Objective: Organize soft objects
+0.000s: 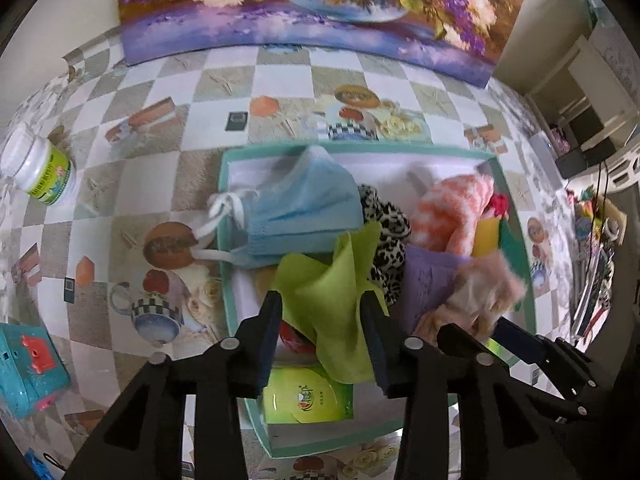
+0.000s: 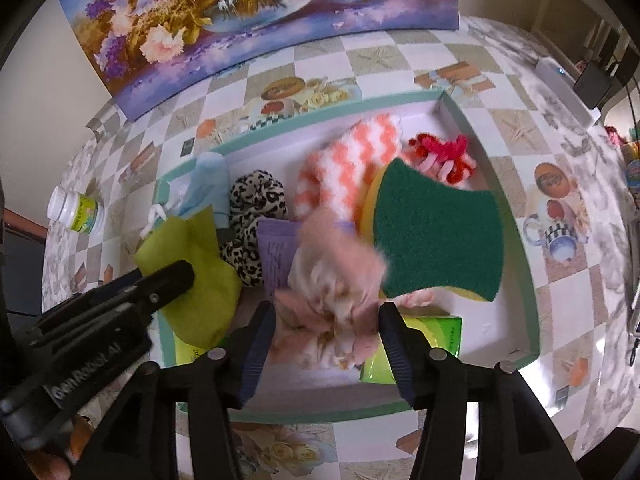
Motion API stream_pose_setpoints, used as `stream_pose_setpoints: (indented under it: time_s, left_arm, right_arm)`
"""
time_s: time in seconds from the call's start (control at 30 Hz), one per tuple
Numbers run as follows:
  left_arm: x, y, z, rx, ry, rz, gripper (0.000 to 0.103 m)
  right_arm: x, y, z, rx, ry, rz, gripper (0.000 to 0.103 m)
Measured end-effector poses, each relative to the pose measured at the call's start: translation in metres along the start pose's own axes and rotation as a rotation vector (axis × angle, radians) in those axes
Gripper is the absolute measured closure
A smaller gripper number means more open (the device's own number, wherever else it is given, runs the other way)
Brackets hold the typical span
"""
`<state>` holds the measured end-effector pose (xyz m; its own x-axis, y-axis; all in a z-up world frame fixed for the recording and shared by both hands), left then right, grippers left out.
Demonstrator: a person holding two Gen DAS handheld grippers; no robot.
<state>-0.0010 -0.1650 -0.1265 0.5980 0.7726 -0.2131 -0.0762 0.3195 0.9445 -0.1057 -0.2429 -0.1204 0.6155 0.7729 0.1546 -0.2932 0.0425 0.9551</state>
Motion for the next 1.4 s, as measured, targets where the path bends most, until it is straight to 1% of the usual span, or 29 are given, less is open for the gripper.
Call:
stream_pose_setpoints:
  time_s: [0.23, 0.37, 0.47, 0.53, 0.6, 0.63, 0.67, 0.7, 0.77, 0.83, 0.9, 0.93, 0.97, 1.07, 1.2, 1.3, 1.4]
  left_arm:
    - [0.011, 0.026, 0.012, -0.062, 0.042, -0.018, 0.057]
    - [0.021, 0.029, 0.016, -0.081, 0.065, 0.002, 0.051]
    - [0.031, 0.027, 0.017, -0.078, 0.088, 0.027, 0.049]
    - [0.040, 0.024, 0.017, -0.074, 0.108, 0.043, 0.048]
    - [0.050, 0.022, 0.017, -0.073, 0.132, 0.068, 0.045]
    - [0.054, 0.022, 0.017, -0.077, 0.139, 0.078, 0.031]
    - [0.058, 0.021, 0.018, -0.083, 0.145, 0.090, 0.020]
    - [0.062, 0.022, 0.019, -0.093, 0.152, 0.103, 0.019]
    - [0.070, 0.022, 0.020, -0.104, 0.159, 0.124, 0.019]
    - [0.077, 0.022, 0.021, -0.115, 0.168, 0.140, 0.019]
    - [0.085, 0.021, 0.021, -0.121, 0.181, 0.159, 0.016]
    - [0.091, 0.019, 0.021, -0.121, 0.192, 0.172, 0.011]
    - [0.096, 0.018, 0.020, -0.122, 0.201, 0.185, 0.009]
    - [0.109, 0.015, 0.019, -0.118, 0.223, 0.215, 0.009]
    - [0.121, 0.014, 0.016, -0.116, 0.244, 0.230, 0.009]
    - [0.125, 0.017, 0.016, -0.130, 0.244, 0.244, 0.009]
    - [0.125, 0.023, 0.017, -0.150, 0.243, 0.241, 0.009]
  right_arm:
    - [0.006, 0.025, 0.010, -0.070, 0.020, -0.007, 0.045]
    - [0.009, 0.032, 0.012, -0.090, 0.026, -0.011, 0.045]
    - [0.010, 0.031, 0.013, -0.091, 0.025, -0.016, 0.045]
    - [0.010, 0.030, 0.013, -0.092, 0.026, -0.023, 0.043]
    - [0.009, 0.030, 0.015, -0.102, 0.031, -0.037, 0.035]
    - [0.009, 0.031, 0.016, -0.108, 0.038, -0.049, 0.033]
    - [0.009, 0.031, 0.016, -0.111, 0.043, -0.056, 0.030]
    - [0.009, 0.030, 0.016, -0.113, 0.049, -0.062, 0.026]
    - [0.010, 0.030, 0.016, -0.113, 0.055, -0.062, 0.023]
    - [0.011, 0.029, 0.017, -0.119, 0.065, -0.061, 0.017]
    - [0.011, 0.030, 0.017, -0.132, 0.087, -0.085, 0.000]
    - [0.012, 0.031, 0.018, -0.139, 0.102, -0.104, 0.000]
    - [0.012, 0.031, 0.019, -0.142, 0.111, -0.116, 0.000]
    - [0.014, 0.030, 0.019, -0.142, 0.108, -0.107, 0.000]
    - [0.014, 0.029, 0.018, -0.142, 0.108, -0.113, 0.000]
    - [0.014, 0.032, 0.019, -0.150, 0.105, -0.113, 0.000]
    - [0.015, 0.034, 0.020, -0.156, 0.106, -0.114, 0.000]
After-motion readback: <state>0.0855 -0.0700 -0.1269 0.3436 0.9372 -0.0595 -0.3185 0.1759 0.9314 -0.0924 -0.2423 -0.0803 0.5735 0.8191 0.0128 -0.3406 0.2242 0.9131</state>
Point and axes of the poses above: each gripper's, at about its wrist camera, not at the fingertips, and y roughly against the way its jaws point, x to its left, z to its top, the point moved 8 cm from there along -y, roughly the way its jaws point, and after that the axes turned 7 degrees about y, right-handed, at the moved point
